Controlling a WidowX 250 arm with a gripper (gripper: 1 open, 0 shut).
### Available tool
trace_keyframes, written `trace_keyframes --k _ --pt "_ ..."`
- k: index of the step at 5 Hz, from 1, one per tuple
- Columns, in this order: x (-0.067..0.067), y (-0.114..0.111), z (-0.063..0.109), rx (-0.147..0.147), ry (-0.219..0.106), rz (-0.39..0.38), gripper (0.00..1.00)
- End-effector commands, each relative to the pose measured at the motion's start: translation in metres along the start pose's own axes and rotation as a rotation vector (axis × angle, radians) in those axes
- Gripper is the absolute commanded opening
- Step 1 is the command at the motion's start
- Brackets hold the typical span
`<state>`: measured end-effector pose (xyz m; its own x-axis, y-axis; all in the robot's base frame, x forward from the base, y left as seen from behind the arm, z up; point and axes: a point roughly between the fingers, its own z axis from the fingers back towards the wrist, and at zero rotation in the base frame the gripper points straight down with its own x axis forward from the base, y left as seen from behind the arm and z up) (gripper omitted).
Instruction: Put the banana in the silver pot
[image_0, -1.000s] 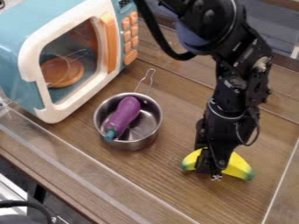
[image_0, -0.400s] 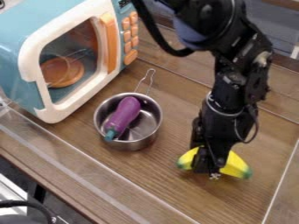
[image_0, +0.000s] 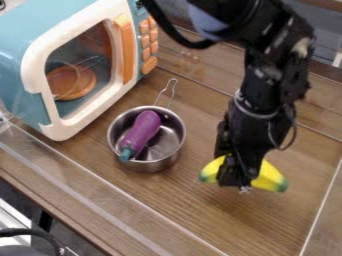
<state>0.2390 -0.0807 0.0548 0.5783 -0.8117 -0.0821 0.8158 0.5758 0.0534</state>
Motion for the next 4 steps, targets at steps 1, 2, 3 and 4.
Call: trace_keyframes --k 1,2,3,4 --pt "-0.004 0.009 0.034 0.066 -0.038 0.04 0.0" --pt "-0.015 0.012 0.052 0.091 -0.018 0.112 0.0" --pt "-0.027 0.016 0.062 0.109 -0.005 0.164 0.0" --pt "-0.033 0.019 0.063 0.121 -0.001 0.196 0.0"
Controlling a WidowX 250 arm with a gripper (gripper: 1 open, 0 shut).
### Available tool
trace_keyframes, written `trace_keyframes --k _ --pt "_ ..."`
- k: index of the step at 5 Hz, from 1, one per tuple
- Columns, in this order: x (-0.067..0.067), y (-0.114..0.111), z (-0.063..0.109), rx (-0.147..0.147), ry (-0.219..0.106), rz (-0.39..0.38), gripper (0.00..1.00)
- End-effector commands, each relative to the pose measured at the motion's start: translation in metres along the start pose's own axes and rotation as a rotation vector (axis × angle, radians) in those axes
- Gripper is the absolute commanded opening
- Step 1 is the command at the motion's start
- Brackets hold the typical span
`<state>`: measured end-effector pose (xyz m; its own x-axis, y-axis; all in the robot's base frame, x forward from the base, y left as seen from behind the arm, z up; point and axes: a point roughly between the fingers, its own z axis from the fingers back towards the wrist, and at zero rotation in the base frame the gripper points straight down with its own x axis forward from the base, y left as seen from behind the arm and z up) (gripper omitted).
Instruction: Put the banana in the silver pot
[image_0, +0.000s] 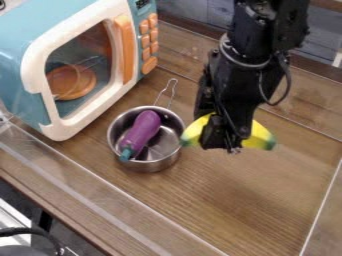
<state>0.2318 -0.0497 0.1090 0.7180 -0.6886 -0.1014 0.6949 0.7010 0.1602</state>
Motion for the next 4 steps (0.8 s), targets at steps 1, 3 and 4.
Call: trace_keyframes --k 1,3,4 --pt "-0.002 0.009 0.012 0.034 -0.04 0.035 0.0" --pt "-0.008 0.014 0.012 0.044 -0.035 0.072 0.0" --pt "-0.012 0.017 0.012 0.046 -0.032 0.092 0.0"
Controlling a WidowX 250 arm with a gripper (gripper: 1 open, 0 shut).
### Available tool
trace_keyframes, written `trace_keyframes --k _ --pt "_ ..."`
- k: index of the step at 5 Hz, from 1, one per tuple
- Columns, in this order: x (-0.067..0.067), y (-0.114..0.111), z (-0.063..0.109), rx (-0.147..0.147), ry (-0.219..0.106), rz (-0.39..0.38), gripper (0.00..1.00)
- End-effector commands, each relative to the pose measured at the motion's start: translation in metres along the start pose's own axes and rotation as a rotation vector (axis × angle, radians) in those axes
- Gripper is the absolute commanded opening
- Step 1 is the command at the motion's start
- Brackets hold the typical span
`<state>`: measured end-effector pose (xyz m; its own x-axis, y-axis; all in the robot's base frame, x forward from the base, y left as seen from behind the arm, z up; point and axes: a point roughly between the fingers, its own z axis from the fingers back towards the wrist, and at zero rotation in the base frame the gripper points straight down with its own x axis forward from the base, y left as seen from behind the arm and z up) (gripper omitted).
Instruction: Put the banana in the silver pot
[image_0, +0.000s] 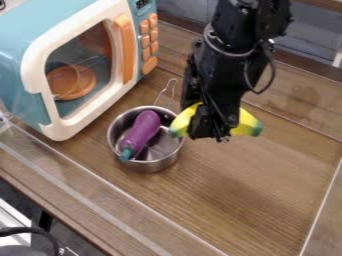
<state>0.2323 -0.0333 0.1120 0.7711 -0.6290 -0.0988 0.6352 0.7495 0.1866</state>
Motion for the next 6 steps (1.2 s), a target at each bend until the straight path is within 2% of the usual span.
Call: trace_keyframes --k 1,3,6 --pt "-0.004 0.009 0.011 0.029 -0.04 0.034 0.0" --pt "-0.012 0.015 0.009 0.037 -0.03 0.069 0.0" --pt "-0.015 0.022 0.016 0.054 -0.025 0.129 0.0"
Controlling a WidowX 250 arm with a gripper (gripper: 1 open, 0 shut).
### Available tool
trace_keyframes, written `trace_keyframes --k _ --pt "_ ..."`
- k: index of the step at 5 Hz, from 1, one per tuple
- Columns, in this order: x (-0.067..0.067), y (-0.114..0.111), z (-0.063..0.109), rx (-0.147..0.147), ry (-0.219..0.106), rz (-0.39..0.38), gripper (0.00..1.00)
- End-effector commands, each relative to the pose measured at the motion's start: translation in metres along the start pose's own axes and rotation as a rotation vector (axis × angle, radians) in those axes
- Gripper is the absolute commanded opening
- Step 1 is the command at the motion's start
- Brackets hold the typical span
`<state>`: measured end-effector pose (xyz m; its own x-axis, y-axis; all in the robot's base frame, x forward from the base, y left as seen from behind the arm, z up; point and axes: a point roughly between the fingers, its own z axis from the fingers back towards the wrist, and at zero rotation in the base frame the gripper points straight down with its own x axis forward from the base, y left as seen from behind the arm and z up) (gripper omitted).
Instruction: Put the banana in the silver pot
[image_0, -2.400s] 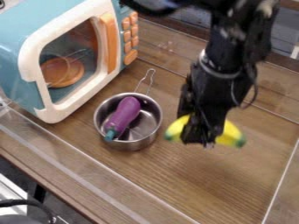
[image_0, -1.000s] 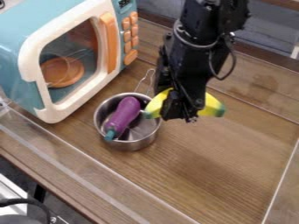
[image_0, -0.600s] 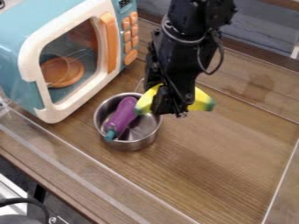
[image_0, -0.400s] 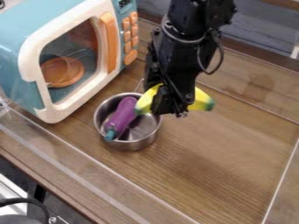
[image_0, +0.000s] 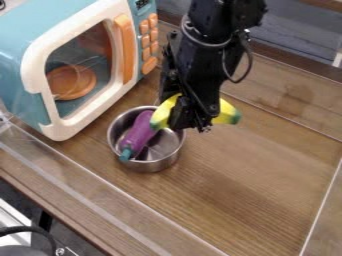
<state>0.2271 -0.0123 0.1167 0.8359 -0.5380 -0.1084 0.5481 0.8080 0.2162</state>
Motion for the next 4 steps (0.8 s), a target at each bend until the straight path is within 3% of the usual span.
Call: trace_keyframes --k 1,4 --pt "0.0028 0.011 0.0179 0.037 -0.059 0.039 0.0" --pt "0.0026 0.0152 0.0247 0.055 -0.064 0.073 0.0"
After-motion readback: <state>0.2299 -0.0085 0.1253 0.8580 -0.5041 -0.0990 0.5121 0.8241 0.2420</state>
